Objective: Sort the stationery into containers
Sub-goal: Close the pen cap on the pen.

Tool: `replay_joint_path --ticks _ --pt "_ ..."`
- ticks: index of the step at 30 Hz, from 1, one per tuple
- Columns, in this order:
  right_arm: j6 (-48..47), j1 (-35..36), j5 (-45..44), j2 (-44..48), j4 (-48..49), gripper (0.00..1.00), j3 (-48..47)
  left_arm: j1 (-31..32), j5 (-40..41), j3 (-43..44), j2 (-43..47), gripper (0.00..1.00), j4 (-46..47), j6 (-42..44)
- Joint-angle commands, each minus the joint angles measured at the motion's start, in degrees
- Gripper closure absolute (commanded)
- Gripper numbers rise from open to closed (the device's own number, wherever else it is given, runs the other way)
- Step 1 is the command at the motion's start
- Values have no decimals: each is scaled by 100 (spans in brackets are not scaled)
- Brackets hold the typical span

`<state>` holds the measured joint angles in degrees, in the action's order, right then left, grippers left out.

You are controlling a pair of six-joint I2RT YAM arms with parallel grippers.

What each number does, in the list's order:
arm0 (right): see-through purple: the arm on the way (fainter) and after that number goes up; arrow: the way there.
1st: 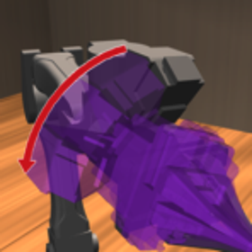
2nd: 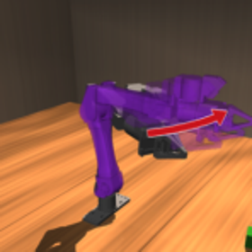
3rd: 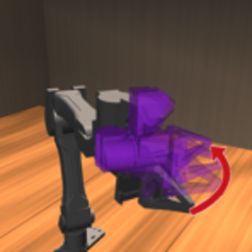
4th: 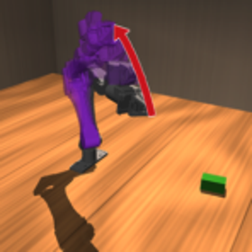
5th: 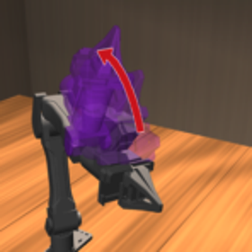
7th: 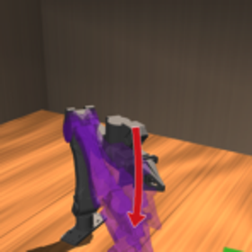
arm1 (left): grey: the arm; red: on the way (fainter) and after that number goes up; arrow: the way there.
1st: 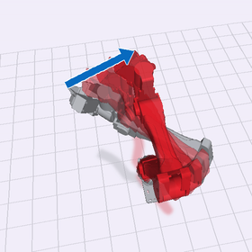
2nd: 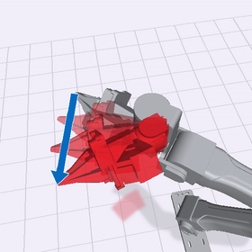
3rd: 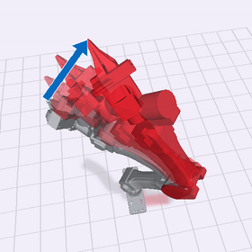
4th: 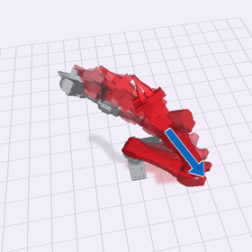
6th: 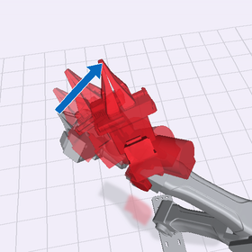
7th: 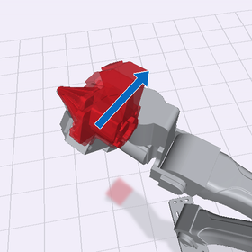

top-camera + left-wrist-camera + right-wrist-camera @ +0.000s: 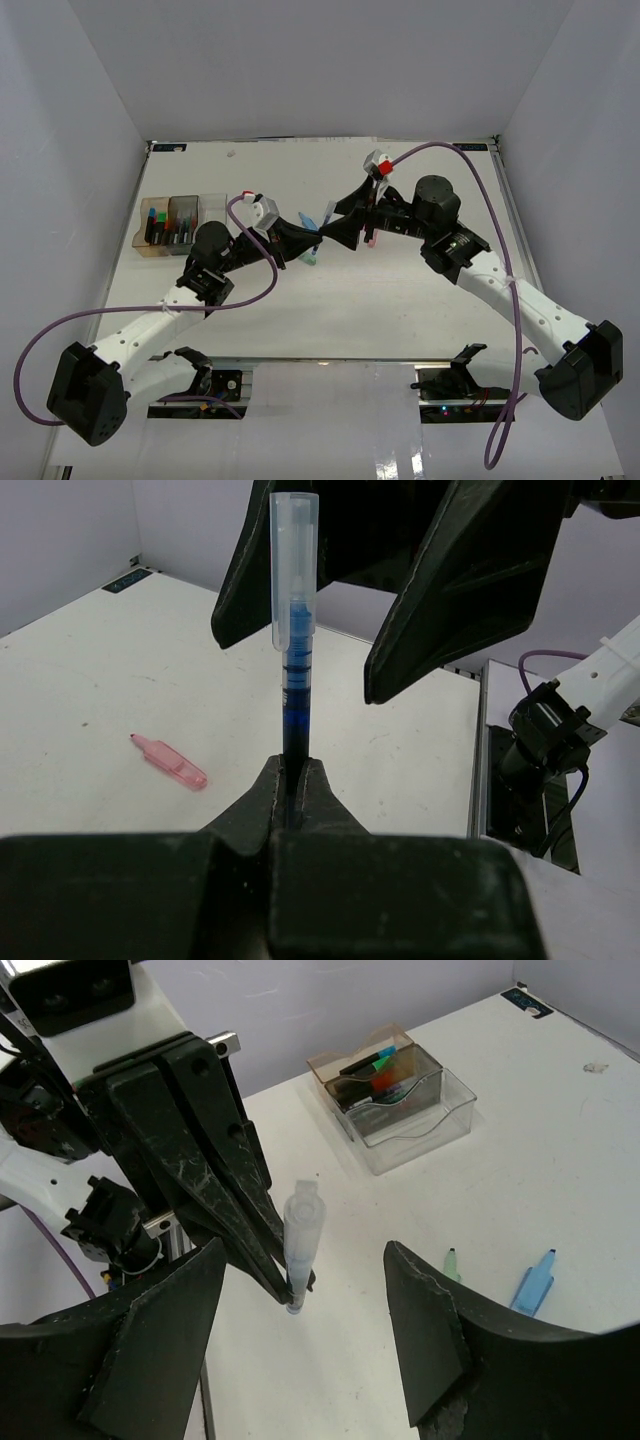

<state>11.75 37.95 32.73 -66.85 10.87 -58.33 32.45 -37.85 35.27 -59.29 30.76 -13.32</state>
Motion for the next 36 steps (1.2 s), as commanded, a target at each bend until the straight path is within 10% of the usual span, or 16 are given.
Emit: replay_joint_path --ticks 1,28,36 --pt "-59 10 -21 146 389 30 93 16 40 -37 163 100 149 -30" --pt "539 19 453 -214 1997 47 647 16 23 -169 198 100 781 -522" --pt "592 37 462 -223 2059 74 691 16 14 -178 207 100 879 -602"
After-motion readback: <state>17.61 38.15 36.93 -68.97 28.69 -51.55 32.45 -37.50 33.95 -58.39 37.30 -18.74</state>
